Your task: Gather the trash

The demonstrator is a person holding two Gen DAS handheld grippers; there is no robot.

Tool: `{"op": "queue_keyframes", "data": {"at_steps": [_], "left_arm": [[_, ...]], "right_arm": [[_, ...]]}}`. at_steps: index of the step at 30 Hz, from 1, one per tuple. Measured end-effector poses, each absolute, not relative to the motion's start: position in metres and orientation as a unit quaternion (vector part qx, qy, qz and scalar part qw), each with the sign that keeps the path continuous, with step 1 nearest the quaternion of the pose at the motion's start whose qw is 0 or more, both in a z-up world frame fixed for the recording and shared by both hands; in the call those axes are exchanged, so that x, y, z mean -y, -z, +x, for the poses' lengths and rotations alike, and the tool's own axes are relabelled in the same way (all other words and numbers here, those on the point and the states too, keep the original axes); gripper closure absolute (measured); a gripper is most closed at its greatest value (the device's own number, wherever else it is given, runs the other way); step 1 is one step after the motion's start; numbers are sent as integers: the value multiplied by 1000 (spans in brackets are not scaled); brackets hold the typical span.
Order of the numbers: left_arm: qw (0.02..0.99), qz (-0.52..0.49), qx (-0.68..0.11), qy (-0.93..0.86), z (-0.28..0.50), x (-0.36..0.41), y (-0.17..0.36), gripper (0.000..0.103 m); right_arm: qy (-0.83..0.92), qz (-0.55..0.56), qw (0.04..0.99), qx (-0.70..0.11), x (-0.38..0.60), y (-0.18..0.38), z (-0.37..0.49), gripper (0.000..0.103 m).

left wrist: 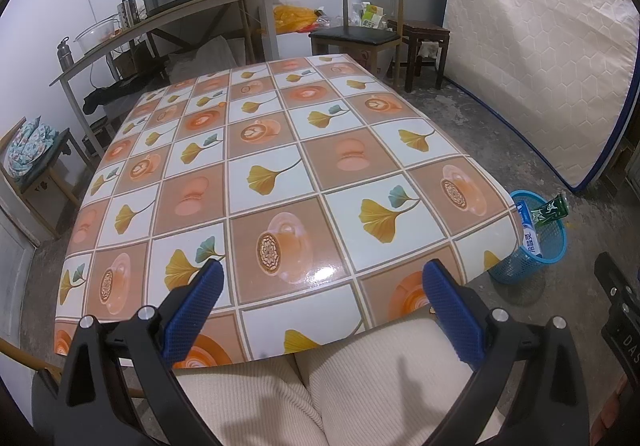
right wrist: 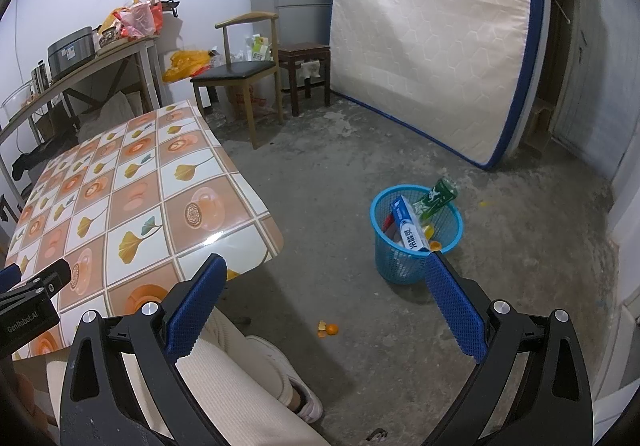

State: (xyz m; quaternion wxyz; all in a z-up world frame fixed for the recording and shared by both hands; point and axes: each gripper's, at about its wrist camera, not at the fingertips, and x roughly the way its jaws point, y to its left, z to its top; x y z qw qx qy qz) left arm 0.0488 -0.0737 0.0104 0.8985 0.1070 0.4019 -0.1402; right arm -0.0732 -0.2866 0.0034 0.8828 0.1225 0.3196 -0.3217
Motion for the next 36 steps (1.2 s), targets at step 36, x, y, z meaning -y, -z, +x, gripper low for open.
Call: {"op": "queue_keyframes", "data": {"at_steps": [36], "left_arm": [[898,107,-402,141,49,73,-10,6]], "right_arm": [[324,122,883,-318,284,-7,-73,8]]}}
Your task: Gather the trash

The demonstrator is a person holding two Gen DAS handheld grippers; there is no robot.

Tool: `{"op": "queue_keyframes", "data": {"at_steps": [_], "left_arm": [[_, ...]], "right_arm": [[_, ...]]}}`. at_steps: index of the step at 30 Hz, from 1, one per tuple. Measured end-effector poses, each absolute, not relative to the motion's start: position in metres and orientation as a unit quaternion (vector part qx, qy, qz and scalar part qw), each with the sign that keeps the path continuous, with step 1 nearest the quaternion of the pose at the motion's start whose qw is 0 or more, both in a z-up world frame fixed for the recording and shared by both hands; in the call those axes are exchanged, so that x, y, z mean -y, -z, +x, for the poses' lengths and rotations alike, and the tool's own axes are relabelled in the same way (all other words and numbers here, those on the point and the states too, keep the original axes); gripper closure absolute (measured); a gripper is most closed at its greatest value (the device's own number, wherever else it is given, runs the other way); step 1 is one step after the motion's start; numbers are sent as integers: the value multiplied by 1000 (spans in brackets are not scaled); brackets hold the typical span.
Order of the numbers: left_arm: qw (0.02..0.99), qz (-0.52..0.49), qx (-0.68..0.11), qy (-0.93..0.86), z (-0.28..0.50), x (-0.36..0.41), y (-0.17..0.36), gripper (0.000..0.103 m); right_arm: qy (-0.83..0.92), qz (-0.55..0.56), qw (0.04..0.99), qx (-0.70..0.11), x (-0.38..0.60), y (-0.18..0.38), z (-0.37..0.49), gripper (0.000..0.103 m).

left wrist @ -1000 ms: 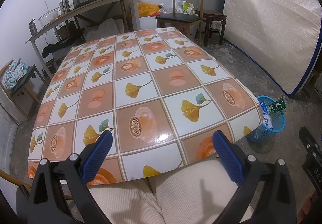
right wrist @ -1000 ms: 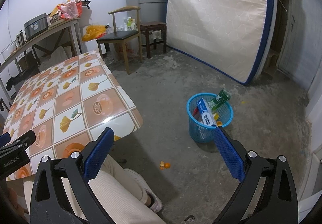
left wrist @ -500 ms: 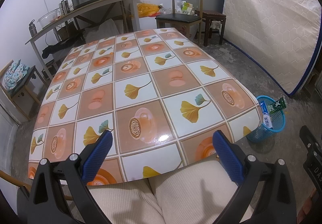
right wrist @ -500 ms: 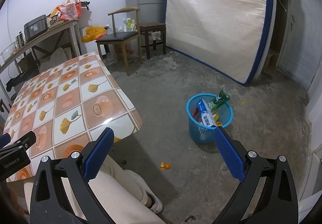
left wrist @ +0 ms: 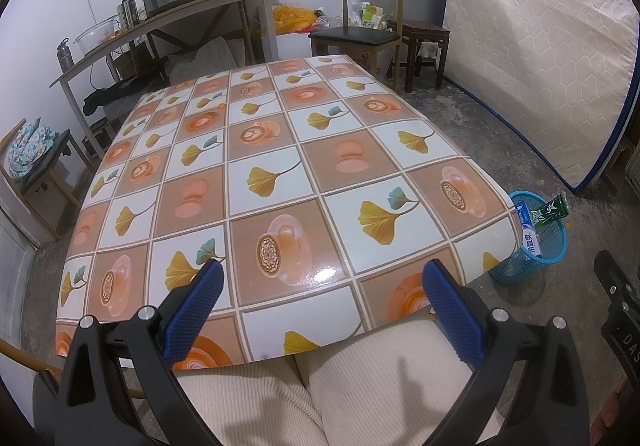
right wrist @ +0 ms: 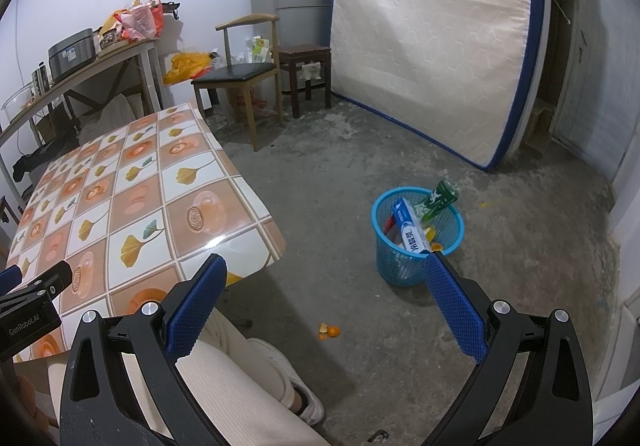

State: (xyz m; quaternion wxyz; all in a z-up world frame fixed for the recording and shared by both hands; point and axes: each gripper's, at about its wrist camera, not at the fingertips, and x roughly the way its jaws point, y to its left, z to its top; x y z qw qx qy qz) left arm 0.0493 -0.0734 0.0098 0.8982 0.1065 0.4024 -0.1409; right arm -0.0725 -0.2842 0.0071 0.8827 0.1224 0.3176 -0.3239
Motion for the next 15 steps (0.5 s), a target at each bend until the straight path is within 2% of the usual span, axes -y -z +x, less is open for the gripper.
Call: {"op": "queue_keyframes", "data": {"at_steps": [15], "left_arm": [[897,106,-405,141,48,74,-8,6]], "right_arm": [[324,123,883,-318,284,-8,-73,8]]}}
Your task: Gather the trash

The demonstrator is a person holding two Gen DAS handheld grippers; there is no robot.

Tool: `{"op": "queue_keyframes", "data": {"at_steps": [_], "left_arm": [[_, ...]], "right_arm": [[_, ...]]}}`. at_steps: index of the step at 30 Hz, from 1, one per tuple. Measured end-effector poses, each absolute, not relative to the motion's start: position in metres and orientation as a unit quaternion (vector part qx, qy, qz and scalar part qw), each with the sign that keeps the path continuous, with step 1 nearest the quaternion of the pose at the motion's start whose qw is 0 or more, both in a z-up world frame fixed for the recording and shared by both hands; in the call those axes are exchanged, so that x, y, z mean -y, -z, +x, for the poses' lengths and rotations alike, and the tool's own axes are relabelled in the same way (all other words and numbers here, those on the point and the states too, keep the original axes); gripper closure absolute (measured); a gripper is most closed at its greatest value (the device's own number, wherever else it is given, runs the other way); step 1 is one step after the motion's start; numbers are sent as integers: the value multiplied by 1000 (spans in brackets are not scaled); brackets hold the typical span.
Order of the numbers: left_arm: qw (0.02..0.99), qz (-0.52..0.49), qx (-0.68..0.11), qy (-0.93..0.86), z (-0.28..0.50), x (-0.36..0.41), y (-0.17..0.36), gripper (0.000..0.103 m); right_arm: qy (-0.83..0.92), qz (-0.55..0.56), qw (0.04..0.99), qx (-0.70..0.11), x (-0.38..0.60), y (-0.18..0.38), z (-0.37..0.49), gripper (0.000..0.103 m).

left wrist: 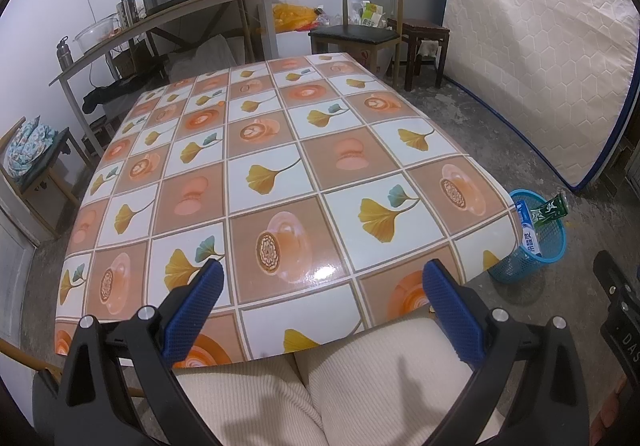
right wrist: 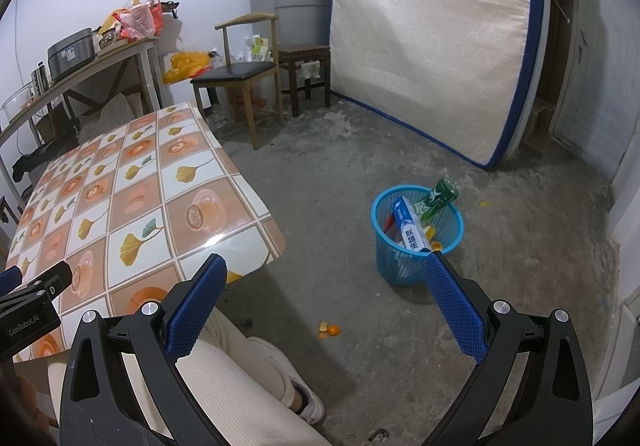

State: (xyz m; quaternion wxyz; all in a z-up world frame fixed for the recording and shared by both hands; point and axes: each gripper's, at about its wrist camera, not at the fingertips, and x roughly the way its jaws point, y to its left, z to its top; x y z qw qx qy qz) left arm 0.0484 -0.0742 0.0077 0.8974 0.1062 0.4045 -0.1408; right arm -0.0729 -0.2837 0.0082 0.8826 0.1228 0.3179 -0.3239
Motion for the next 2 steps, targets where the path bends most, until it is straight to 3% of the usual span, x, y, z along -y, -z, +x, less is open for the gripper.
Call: {"op": "queue_keyframes", "data": {"at_steps": [2], "left_arm": [[897,106,-406,141,47,76,-6,6]], "right_arm": [[324,123,883,-318,284,-8,-73,8]]}}
